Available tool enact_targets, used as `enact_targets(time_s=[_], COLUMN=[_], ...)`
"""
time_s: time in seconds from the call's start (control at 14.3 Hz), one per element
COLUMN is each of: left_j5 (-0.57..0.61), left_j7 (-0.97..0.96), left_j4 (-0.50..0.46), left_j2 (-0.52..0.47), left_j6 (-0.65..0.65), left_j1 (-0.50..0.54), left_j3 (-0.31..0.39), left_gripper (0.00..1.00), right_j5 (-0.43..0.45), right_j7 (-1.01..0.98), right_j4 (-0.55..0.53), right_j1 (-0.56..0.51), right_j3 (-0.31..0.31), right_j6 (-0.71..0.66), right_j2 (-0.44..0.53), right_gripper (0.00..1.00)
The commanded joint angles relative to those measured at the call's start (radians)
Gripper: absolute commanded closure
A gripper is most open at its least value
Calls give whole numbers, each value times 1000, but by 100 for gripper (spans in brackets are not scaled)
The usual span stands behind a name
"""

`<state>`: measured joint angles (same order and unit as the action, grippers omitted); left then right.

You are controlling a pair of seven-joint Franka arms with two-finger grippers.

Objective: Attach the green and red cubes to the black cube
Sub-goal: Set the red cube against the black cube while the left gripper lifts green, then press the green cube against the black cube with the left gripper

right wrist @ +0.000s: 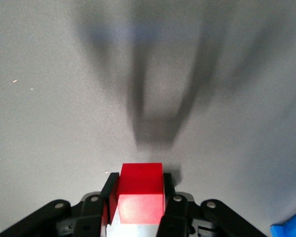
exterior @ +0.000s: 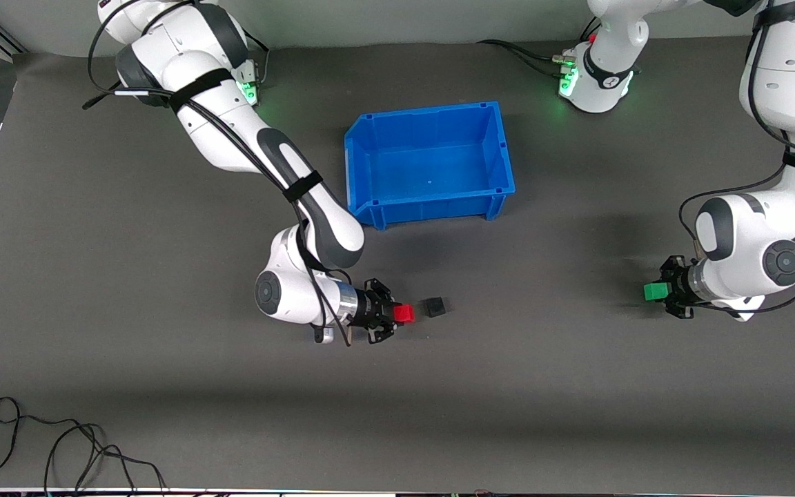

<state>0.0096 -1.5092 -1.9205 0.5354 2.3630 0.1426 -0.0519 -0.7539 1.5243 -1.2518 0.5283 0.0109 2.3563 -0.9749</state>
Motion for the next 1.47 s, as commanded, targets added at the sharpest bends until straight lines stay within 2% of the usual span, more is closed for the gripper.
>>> enact_targets(time_s=[0.0,0.21,0.49,0.63,0.91,1.05,1.4], left_j5=[1,-13,-100,-102,-88,-94,-89], left_j7=[-121,-200,-255,-328,-517,-520,-591], left_j4=[90,155,205,245,405,413,414], left_j2=[-8,-5,6,46,170,201,258], left_j6=[-88,-120,-110,-97,-97,-94,8], left_j1=[-90,-178,-274,-346,-455,-497,-592], left_j3=[6,-2,-22,-22,-22,-22,-20], left_gripper=[100,100,100,100,100,100,100], right_j5=[-22,-22,-24,-22,-24,-24,-22], right_j7=[22,36,40,71,80,80,94], right_j4=[38,40,41,52,55,55,60], right_j1=[30,35,56,68,75,79,99], right_j3=[-11,-11,-11,-11,-11,-9,-11], right_j6=[21,63,113,124,124,124,127], right_j2=[-33,-50,-71,-80,-82,-84,-91], right_gripper=[91,91,91,91,91,91,91])
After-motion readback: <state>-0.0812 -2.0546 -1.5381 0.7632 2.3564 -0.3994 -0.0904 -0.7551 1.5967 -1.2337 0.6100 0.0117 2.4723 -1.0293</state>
